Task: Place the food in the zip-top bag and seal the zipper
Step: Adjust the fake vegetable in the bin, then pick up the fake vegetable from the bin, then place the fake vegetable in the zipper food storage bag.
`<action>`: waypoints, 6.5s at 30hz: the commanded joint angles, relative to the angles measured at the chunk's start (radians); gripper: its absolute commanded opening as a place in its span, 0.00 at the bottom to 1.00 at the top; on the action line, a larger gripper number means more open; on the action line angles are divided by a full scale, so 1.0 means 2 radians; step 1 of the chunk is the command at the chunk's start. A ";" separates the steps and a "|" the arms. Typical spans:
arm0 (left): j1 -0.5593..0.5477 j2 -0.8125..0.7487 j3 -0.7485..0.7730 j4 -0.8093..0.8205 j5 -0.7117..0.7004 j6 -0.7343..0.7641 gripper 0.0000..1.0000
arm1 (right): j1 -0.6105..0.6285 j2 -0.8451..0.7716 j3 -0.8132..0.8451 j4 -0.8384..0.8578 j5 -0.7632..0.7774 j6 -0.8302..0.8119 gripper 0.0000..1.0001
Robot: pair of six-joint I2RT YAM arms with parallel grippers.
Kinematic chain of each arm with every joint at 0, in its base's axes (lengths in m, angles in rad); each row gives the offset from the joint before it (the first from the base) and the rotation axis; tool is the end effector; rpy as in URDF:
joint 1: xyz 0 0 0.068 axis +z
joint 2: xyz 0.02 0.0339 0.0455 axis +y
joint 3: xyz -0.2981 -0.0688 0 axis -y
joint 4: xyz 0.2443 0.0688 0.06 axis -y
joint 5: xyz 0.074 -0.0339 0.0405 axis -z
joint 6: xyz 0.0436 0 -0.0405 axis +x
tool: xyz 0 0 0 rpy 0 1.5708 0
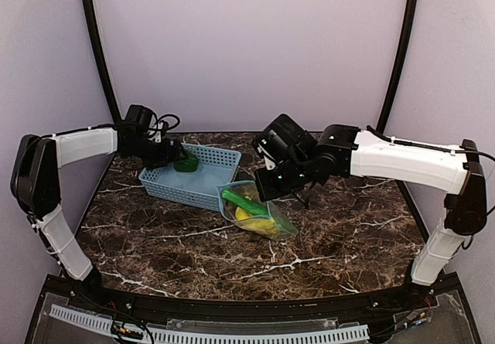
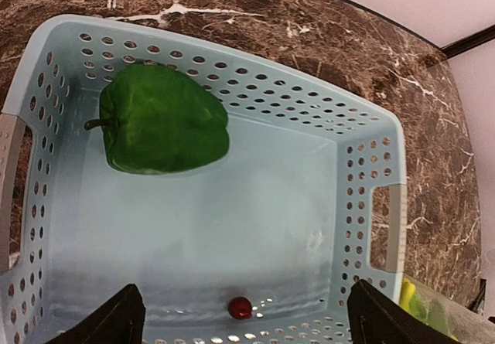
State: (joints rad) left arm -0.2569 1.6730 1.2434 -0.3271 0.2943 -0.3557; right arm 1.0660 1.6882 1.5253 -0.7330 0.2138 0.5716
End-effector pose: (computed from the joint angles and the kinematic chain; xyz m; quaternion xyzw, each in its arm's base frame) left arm 0.3659 -0.1092 0.2834 0.0131 0.9101 -0.2465 0.3328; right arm 0.1912 0.3269 0.3381 -0.1953 0.9183 0.1716 0.2984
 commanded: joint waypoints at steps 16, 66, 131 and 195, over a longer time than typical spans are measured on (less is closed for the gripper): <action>0.027 0.175 0.150 0.019 0.008 0.047 0.91 | -0.012 0.002 -0.002 0.023 -0.025 -0.002 0.00; -0.079 0.220 0.223 -0.075 -0.084 0.174 0.97 | -0.022 -0.024 -0.033 0.034 -0.020 -0.009 0.00; -0.354 -0.323 -0.150 0.026 -0.177 -0.046 0.50 | -0.027 -0.026 -0.030 0.071 -0.062 -0.023 0.00; -0.386 -0.042 -0.016 -0.003 -0.109 0.067 0.63 | -0.027 -0.056 -0.108 0.141 -0.162 0.010 0.00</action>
State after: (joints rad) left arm -1.0359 1.5677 1.1656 -0.2623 0.1196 -0.2661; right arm 1.0115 1.5673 1.3243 -0.4942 -0.0761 0.5827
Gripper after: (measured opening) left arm 0.705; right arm 0.005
